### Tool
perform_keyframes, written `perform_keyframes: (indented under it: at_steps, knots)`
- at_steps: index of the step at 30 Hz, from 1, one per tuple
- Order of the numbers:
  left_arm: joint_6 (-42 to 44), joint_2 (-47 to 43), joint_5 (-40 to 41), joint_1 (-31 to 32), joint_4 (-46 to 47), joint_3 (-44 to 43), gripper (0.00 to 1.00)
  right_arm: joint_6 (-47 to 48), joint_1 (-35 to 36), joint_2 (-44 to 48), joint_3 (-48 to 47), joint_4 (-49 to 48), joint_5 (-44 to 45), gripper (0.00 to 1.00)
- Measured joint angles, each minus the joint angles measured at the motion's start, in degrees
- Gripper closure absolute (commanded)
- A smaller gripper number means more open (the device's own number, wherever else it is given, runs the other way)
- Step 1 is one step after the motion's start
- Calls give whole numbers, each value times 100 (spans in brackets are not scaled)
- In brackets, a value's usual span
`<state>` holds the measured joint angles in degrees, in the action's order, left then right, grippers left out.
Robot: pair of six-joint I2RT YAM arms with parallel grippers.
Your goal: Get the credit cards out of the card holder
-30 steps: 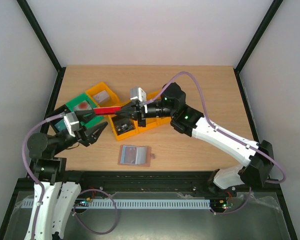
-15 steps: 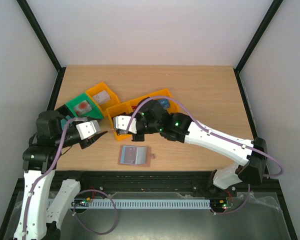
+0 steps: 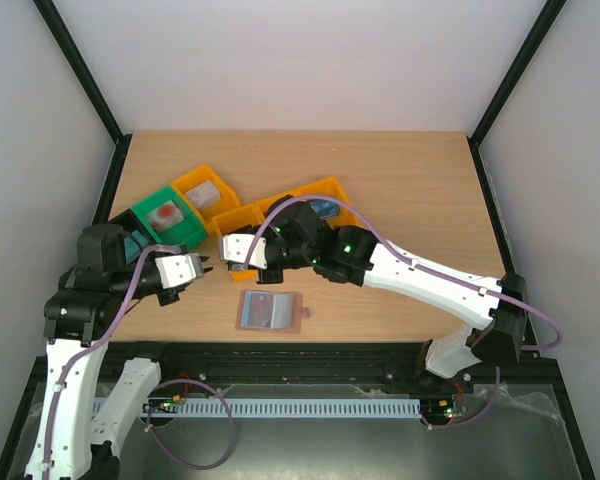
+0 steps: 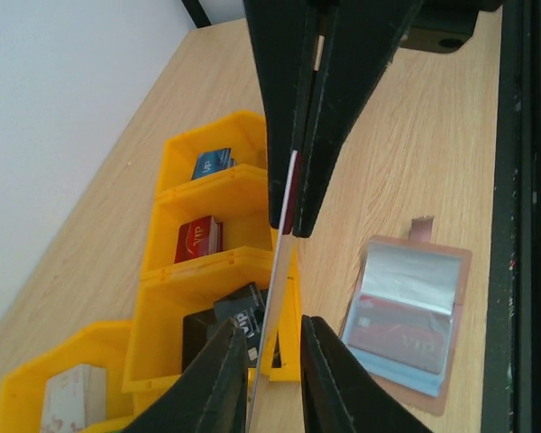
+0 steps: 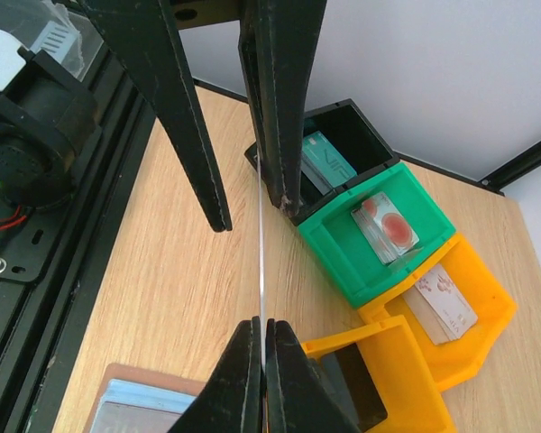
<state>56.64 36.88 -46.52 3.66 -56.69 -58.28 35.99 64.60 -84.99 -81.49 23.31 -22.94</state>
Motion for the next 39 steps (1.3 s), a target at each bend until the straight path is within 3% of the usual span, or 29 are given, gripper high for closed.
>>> perform_keyframes:
  at_steps: [3, 9, 12, 16, 17, 21, 28, 34, 39]
  knots:
    - [4, 0, -35, 28, 20, 0, 97, -2, 0, 0, -9, 2, -31, 98]
    - [-85, -11, -79, 57, 57, 24, 98, -22, -7, 2, -11, -2, -50, 98]
    - [-358, -33, -48, 57, 170, 48, 98, -120, -7, 31, 28, -103, 35, 47]
    - [-962, -13, 339, 83, 647, 83, 98, -415, -72, 278, 446, -741, 358, 4]
    - [-1088, 39, 575, 85, 765, 85, 98, -525, -114, 358, 555, -846, 404, 1]
    - [-1156, 514, 1606, 83, 1095, 94, 98, -1084, -647, 577, 732, -1191, 560, 1]
    - [-306, 2024, 3639, -310, 1388, -175, 98, -1762, -1193, 782, 859, -1578, 861, 1]
    - [260, 3519, 4315, -1038, 2006, -643, 98, -1917, -1263, 994, 1137, -1770, 925, 1]
    - [382, 4378, 4465, -1108, 2658, -645, 98, -1928, -1290, 1220, 1340, -1834, 962, 1]
